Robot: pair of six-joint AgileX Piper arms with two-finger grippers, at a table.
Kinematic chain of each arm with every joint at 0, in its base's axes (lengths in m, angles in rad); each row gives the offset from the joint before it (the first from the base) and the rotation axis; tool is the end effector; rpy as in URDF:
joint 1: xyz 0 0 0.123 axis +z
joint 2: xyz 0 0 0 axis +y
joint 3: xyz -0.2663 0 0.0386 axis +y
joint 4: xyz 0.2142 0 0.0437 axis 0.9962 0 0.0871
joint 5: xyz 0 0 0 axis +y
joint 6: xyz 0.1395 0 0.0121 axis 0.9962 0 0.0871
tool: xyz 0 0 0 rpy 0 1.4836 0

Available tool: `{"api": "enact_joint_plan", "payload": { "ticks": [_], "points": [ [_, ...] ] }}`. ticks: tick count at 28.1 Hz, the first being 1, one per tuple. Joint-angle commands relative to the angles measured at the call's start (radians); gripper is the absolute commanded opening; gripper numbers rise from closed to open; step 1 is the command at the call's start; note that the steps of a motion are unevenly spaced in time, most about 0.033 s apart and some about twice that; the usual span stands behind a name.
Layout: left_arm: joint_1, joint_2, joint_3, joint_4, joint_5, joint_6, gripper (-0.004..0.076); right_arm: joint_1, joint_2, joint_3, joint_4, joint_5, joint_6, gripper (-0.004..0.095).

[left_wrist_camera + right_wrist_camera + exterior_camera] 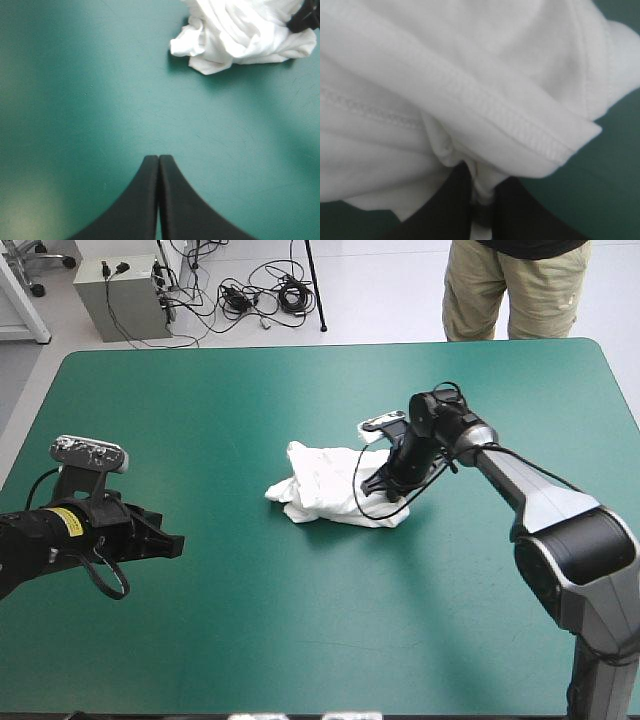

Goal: Fold the cloth

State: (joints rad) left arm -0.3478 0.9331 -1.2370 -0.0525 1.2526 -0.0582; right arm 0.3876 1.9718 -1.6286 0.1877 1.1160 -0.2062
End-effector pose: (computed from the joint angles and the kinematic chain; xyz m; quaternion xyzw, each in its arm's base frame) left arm 0.1432 -0.0593 0.3596 0.1362 0.9275 -0.0957 0.3347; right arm 0.3467 0.1669 0.1870 -0.2587 0.9569 0.0964 0.0904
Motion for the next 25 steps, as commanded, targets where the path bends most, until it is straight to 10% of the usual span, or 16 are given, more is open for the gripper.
{"api": "enact_joint_plan", "payload": {
  "ticks": [1,25],
  "points": [
    [0.001,-0.009,-0.025,-0.01,0.035,-0.007,-0.0009,-0.1,-0.162,0.109,-0.028,-0.053,-0.012,-0.0017],
    [0.001,-0.009,-0.025,-0.001,0.029,0.049,-0.0009,-0.738,-0.477,0.511,-0.271,-0.198,0.193,-0.0017]
  ]
}}
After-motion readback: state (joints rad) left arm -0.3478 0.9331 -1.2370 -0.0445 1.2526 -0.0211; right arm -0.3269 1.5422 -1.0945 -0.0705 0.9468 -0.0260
